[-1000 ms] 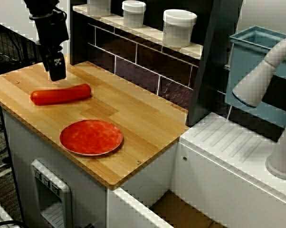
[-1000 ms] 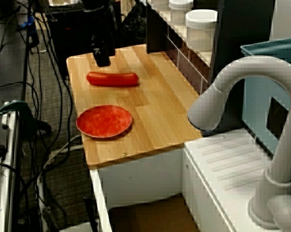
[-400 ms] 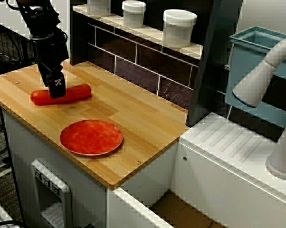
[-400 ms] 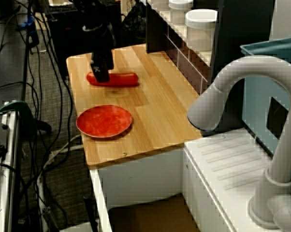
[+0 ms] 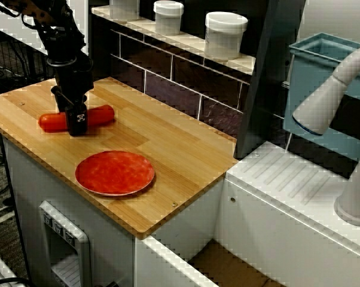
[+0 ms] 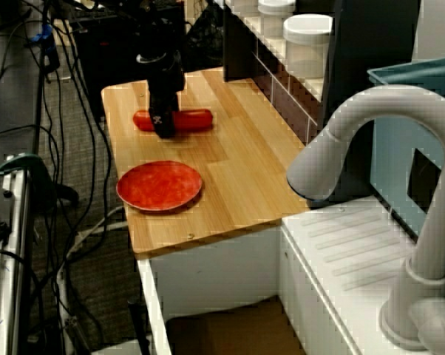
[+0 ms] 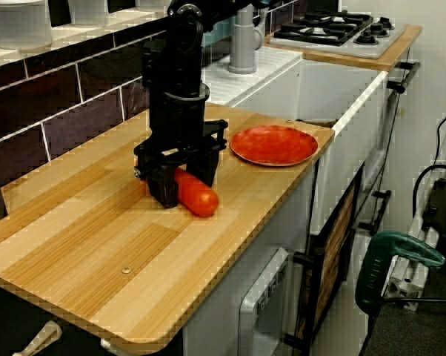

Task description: Put the object on the plate

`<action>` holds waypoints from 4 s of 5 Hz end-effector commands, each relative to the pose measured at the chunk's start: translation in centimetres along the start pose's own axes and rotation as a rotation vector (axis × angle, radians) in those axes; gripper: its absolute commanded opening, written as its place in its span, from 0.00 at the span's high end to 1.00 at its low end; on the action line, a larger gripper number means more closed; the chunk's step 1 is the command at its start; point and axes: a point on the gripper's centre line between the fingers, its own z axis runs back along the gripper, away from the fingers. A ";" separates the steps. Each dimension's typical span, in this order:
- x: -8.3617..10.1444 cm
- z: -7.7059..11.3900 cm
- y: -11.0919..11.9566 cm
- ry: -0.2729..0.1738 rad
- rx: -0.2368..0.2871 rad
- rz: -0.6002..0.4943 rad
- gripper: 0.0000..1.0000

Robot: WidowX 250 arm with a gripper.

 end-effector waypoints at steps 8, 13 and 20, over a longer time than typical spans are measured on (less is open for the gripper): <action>-1.0 5.9 -10.2 -0.111 -0.034 -0.307 1.00; -0.9 4.4 -13.6 -0.088 -0.029 -0.361 1.00; 0.3 1.8 -12.6 -0.018 0.001 -0.331 0.00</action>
